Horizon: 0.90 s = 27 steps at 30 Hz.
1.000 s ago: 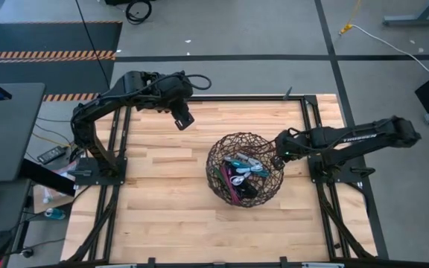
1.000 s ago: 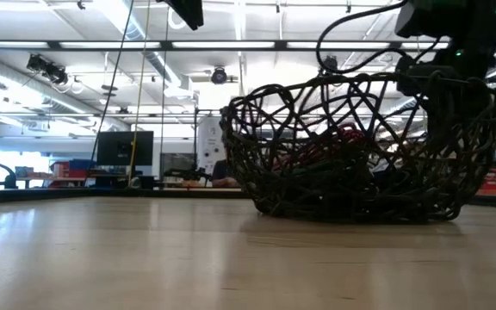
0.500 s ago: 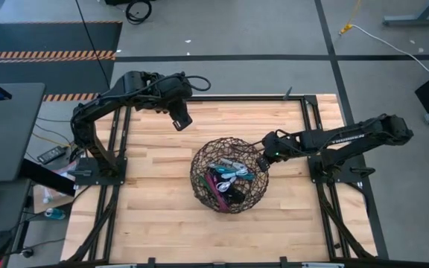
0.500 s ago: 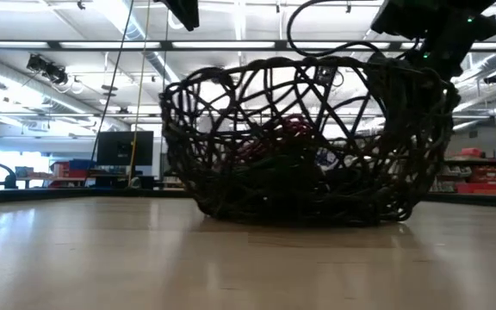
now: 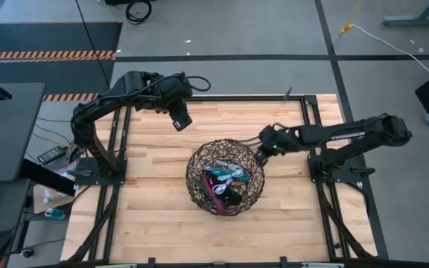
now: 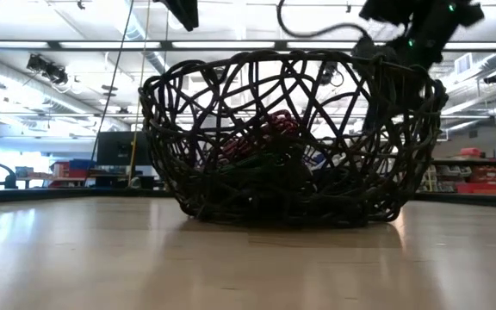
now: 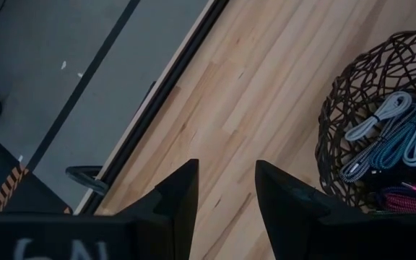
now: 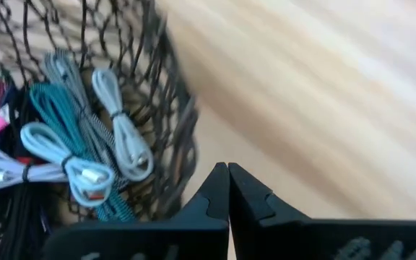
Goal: Pick and place USB-C Cables
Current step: Adjust the black wire basket on the table
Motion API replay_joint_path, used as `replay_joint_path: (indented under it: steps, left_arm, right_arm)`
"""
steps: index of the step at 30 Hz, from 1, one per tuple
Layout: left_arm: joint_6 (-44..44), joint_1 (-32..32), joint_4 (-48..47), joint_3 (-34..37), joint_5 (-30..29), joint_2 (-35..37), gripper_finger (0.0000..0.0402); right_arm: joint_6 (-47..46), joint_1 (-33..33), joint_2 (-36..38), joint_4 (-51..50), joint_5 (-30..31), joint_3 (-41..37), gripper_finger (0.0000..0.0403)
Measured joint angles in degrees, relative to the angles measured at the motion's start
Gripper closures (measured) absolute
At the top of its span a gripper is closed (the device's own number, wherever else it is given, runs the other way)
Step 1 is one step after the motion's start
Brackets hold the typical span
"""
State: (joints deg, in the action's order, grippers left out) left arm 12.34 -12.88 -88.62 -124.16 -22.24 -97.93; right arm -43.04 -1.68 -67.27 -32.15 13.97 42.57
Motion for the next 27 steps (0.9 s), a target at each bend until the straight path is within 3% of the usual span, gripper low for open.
replay_joint_path:
  steps: [4, 10, 18, 27]
  left_arm:
    - [0.1, 0.0, 0.0, 0.0, 0.0, 0.0, 0.0258]
    - [0.0, 0.0, 0.0, 0.0, 0.0, 0.0, 0.0258]
    - [0.2, 0.0, 0.0, 0.0, 0.0, 0.0, 0.0258]
    - [0.5, 0.0, 0.2, 0.0, 0.0, 0.0, 0.0258]
  right_arm:
    - [5.3, -1.2, 2.1, -5.3, 1.1, 6.6, 0.0403]
    - [13.2, -1.6, 1.7, 7.5, -7.1, 10.5, 0.0403]
    - [15.2, -1.6, -9.1, 15.4, -16.6, 10.5, 0.0403]
    - [20.0, -1.7, -21.2, 20.6, -19.8, 10.4, 0.0403]
